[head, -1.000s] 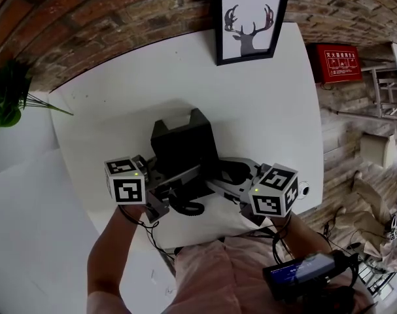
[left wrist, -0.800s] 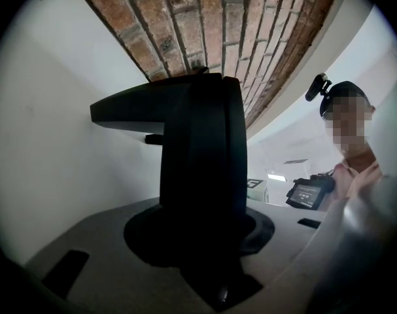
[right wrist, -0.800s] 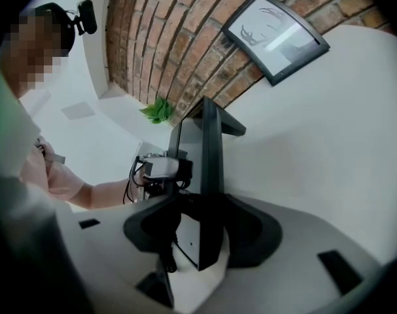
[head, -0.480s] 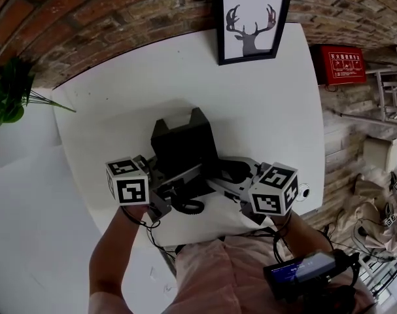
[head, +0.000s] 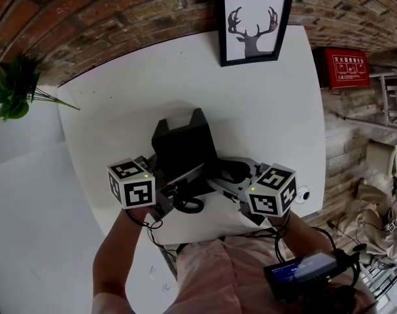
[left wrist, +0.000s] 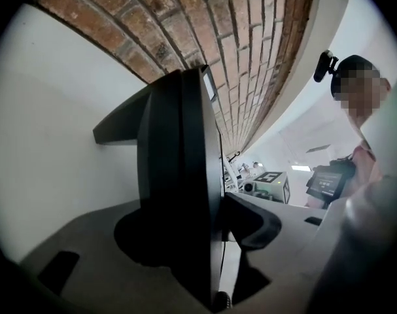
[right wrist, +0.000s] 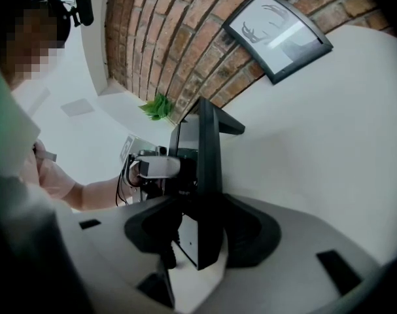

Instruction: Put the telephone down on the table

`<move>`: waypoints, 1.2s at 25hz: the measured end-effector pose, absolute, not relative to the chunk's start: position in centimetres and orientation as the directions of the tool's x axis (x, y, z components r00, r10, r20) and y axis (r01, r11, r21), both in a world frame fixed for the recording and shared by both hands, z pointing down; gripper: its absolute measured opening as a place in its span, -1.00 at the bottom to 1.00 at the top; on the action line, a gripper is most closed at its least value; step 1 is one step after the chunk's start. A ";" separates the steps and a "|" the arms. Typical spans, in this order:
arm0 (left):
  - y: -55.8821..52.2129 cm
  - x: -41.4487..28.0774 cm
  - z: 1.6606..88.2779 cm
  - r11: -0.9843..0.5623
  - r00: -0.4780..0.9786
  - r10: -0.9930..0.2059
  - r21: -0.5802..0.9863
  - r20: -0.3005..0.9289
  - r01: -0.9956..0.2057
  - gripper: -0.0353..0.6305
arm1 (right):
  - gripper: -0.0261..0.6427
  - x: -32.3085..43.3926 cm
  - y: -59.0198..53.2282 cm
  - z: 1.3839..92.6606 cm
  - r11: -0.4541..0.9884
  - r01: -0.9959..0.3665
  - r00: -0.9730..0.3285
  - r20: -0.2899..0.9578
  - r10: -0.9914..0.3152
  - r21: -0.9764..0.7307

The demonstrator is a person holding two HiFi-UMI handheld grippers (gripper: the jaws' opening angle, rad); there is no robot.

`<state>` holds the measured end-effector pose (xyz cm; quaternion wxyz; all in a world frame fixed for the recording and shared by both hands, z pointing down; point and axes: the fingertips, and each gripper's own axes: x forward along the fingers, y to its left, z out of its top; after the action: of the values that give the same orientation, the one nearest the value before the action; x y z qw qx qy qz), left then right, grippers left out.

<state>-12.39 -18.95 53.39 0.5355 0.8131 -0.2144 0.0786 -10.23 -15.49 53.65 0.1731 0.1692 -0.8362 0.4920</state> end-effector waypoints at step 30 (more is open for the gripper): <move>-17.0 -20.4 50.8 -0.293 0.707 -0.521 0.677 0.479 -0.675 0.46 | -0.20 -9.4 -16.3 51.9 0.453 -0.555 -0.831 0.489 -0.264 -0.698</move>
<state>-20.41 -16.97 50.75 0.4623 0.7998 -0.3737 0.0831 -9.39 -16.30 51.95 0.1573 0.2442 -0.8377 0.4624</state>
